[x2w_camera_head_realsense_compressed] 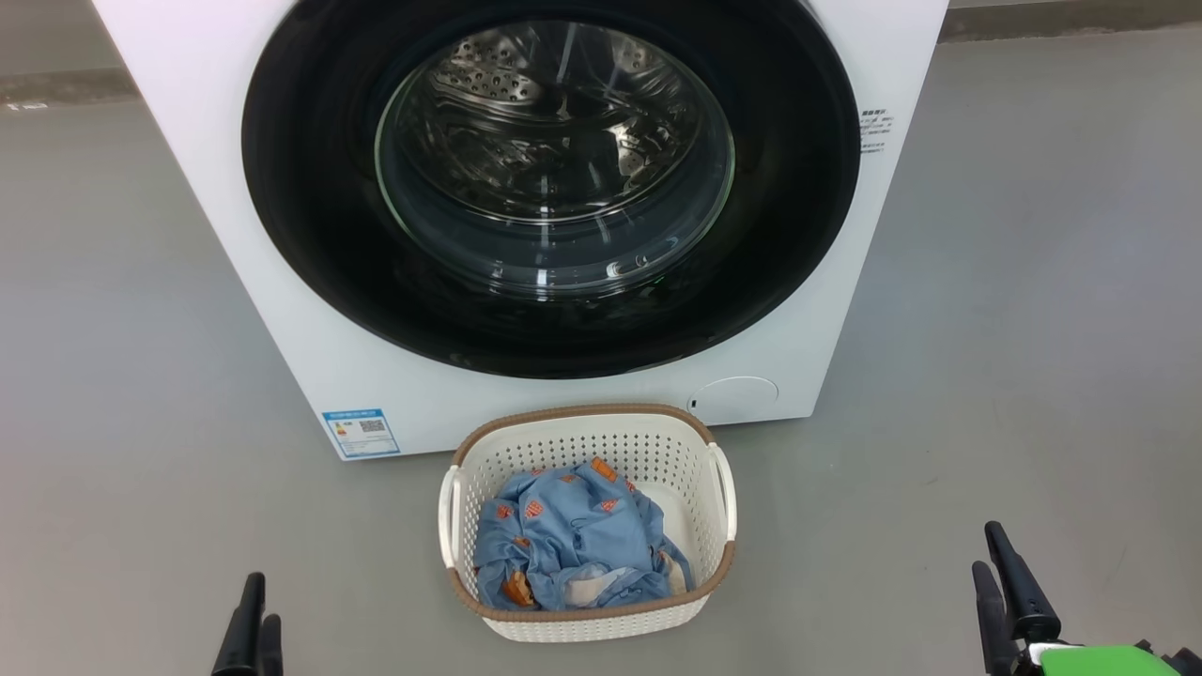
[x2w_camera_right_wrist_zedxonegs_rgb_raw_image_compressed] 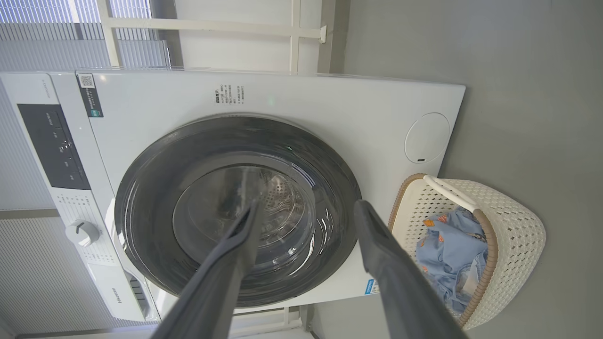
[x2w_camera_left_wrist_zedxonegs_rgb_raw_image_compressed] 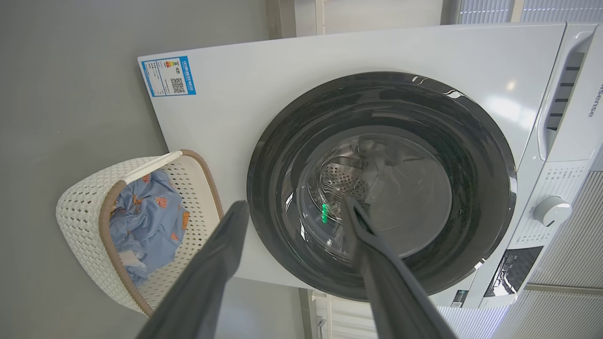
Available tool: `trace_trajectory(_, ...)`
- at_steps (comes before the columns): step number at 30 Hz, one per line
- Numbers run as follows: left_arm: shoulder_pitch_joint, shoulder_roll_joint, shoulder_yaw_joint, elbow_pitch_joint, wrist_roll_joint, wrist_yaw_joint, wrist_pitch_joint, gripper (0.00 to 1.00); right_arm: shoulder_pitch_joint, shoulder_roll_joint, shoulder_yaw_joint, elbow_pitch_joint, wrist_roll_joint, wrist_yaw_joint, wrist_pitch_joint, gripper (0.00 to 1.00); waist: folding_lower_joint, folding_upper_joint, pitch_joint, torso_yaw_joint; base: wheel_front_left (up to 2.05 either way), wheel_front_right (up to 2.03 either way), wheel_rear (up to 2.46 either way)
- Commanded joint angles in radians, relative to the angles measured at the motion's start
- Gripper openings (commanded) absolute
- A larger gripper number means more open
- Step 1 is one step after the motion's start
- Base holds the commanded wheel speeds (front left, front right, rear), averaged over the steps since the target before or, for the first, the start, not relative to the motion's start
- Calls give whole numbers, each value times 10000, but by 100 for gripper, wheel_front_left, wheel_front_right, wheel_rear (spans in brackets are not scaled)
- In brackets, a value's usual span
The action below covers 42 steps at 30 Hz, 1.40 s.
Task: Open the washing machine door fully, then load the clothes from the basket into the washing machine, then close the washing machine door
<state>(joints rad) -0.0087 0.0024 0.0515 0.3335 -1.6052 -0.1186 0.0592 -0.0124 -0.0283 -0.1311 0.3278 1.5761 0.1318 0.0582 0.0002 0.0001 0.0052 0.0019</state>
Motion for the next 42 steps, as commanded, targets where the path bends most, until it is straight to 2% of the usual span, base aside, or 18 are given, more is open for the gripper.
trace_trajectory(1,-267,188,15,-302,143,-20,-106,100,-201,-62,115,-332,-224,-2,-108,100,-2,-1,-1,4,0,0,0)
trace_trajectory(16,-306,229,64,-401,1281,-35,-545,100,-245,-84,335,-773,-2045,-3,-545,100,-2,-1,-3,23,0,0,0)
trace_trajectory(35,-463,278,203,-354,4079,-52,-1073,100,-435,-449,1054,-1163,-4924,-5,-1072,100,-2,-1,20,34,0,0,0)
trace_trajectory(36,-500,286,260,-370,4625,-55,-1161,100,-470,-545,1209,-1186,-5414,-5,-1159,100,-2,-1,28,44,0,0,0)
trace_trajectory(42,-525,300,302,-446,5650,-59,-1307,100,-522,-676,1414,-1160,-6194,-5,-1305,100,-2,-1,39,48,0,0,0)
